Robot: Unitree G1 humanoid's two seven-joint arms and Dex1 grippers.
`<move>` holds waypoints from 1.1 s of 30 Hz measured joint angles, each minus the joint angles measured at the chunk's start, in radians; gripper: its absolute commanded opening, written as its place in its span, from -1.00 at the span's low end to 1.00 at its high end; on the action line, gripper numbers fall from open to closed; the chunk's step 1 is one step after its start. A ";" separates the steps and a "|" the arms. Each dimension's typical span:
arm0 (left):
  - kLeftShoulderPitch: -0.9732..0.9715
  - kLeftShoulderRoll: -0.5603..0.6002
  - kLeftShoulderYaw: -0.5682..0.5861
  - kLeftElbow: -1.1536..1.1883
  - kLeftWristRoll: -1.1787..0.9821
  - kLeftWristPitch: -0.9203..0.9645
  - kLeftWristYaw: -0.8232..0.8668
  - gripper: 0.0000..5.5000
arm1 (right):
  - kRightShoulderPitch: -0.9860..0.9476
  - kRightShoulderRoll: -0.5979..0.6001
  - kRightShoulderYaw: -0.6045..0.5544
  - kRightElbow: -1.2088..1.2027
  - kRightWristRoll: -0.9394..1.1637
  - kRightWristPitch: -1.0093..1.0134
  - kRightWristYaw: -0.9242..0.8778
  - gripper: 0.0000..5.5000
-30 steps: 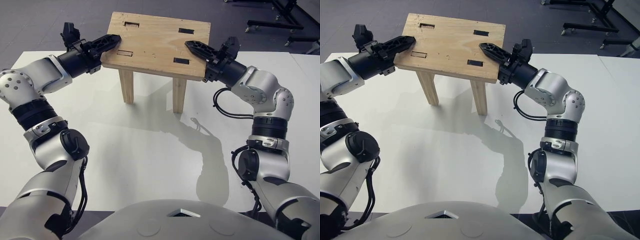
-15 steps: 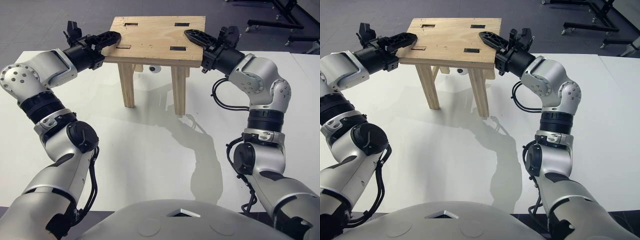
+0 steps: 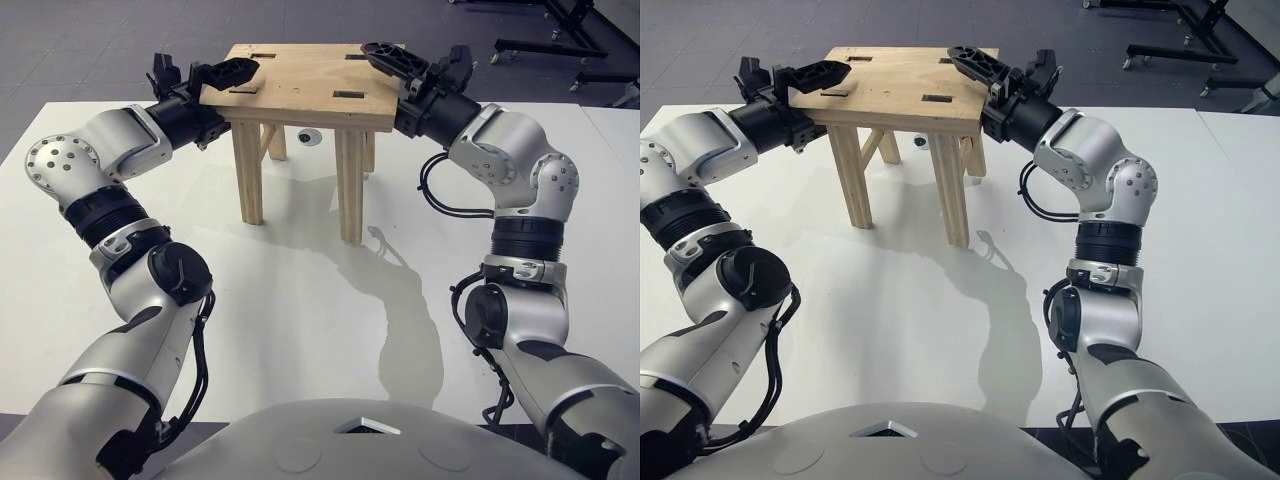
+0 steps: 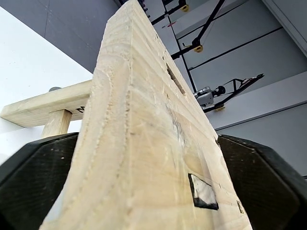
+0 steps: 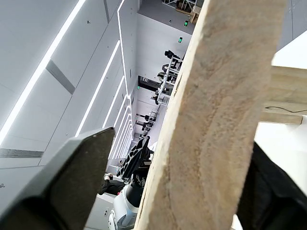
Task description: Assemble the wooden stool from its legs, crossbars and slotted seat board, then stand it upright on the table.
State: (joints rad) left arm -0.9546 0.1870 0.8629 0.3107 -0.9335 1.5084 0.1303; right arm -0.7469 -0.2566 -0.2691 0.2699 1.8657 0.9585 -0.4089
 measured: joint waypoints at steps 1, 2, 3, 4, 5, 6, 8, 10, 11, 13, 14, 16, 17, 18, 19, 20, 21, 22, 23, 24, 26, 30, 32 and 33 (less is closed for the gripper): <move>0.000 -0.002 0.000 0.000 -0.001 0.000 -0.001 0.96 | 0.007 -0.002 -0.001 0.004 -0.003 0.002 0.009 0.58; -0.001 -0.003 0.000 0.000 -0.001 0.000 -0.002 0.96 | 0.014 -0.003 -0.001 0.008 -0.004 0.003 0.014 0.68; -0.001 -0.002 0.000 0.000 -0.001 0.000 -0.005 0.96 | 0.024 -0.003 -0.001 0.010 -0.011 0.014 0.020 0.71; -0.001 0.001 0.000 0.001 -0.001 0.001 -0.008 0.96 | 0.032 -0.005 -0.001 0.012 -0.019 0.018 0.026 0.76; -0.001 0.008 0.000 0.007 -0.001 0.001 -0.009 0.96 | 0.033 -0.005 -0.002 0.013 -0.020 0.020 0.032 0.83; 0.000 0.013 0.000 0.012 0.000 0.001 -0.010 0.96 | 0.035 -0.006 -0.002 0.012 -0.021 0.022 0.038 0.87; 0.000 0.019 0.000 0.021 0.000 0.001 -0.011 0.96 | 0.053 -0.005 -0.001 0.012 -0.030 0.032 0.046 0.96; 0.000 0.026 0.000 0.030 0.002 0.003 -0.011 0.96 | 0.069 -0.008 -0.002 0.014 -0.043 0.044 0.056 0.96; 0.000 0.027 0.000 0.030 0.003 0.009 -0.011 0.96 | 0.073 -0.014 -0.001 0.014 -0.051 0.051 0.065 0.96; 0.000 0.025 0.001 0.027 0.003 0.024 -0.011 0.96 | 0.085 -0.029 -0.002 0.014 -0.076 0.067 0.081 0.96; 0.001 0.021 0.006 0.018 0.003 0.037 -0.010 0.96 | 0.089 -0.045 -0.006 0.014 -0.097 0.067 0.092 0.96; 0.007 -0.006 0.018 -0.020 0.000 0.059 -0.004 0.96 | 0.090 -0.079 -0.009 0.016 -0.153 0.067 0.126 0.96; 0.017 -0.028 0.020 -0.053 -0.010 0.073 0.004 0.96 | 0.089 -0.092 -0.016 0.024 -0.181 0.066 0.143 0.96; 0.026 -0.048 0.022 -0.075 -0.021 0.077 0.013 0.96 | 0.089 -0.102 -0.020 0.029 -0.200 0.064 0.164 0.96; 0.038 -0.068 0.022 -0.102 -0.034 0.078 0.028 0.96 | 0.086 -0.107 -0.027 0.035 -0.222 0.063 0.180 0.96; 0.052 -0.096 0.022 -0.134 -0.044 0.079 0.040 0.96 | 0.077 -0.114 -0.033 0.046 -0.255 0.057 0.199 0.96; 0.060 -0.121 0.022 -0.158 -0.051 0.080 0.058 0.96 | 0.062 -0.120 -0.037 0.063 -0.282 0.051 0.210 0.96; 0.069 -0.144 0.021 -0.188 -0.056 0.080 0.077 0.96 | 0.048 -0.124 -0.038 0.075 -0.310 0.041 0.222 0.96; 0.086 -0.174 0.018 -0.237 -0.063 0.080 0.099 0.96 | 0.036 -0.133 -0.039 0.083 -0.356 0.029 0.241 0.96; 0.097 -0.191 0.015 -0.267 -0.064 0.080 0.114 0.96 | 0.026 -0.136 -0.039 0.087 -0.379 0.025 0.253 0.96; 0.110 -0.218 0.015 -0.311 -0.066 0.080 0.132 0.96 | 0.008 -0.136 -0.049 0.107 -0.412 0.023 0.268 0.96; 0.113 -0.159 0.003 -0.297 -0.058 0.082 0.107 0.96 | -0.002 -0.119 -0.090 0.113 -0.407 0.065 0.282 0.96; 0.113 -0.059 -0.010 -0.261 -0.040 0.082 0.062 0.96 | -0.024 -0.121 -0.119 0.102 -0.385 0.077 0.284 0.96; 0.115 -0.009 -0.029 -0.248 -0.040 0.082 0.027 0.96 | -0.030 -0.121 -0.128 0.092 -0.370 0.089 0.288 0.96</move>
State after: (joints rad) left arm -0.8400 0.1782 0.8336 0.0629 -0.9735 1.5906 0.1573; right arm -0.7765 -0.3779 -0.3968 0.3622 1.4956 1.0474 -0.1206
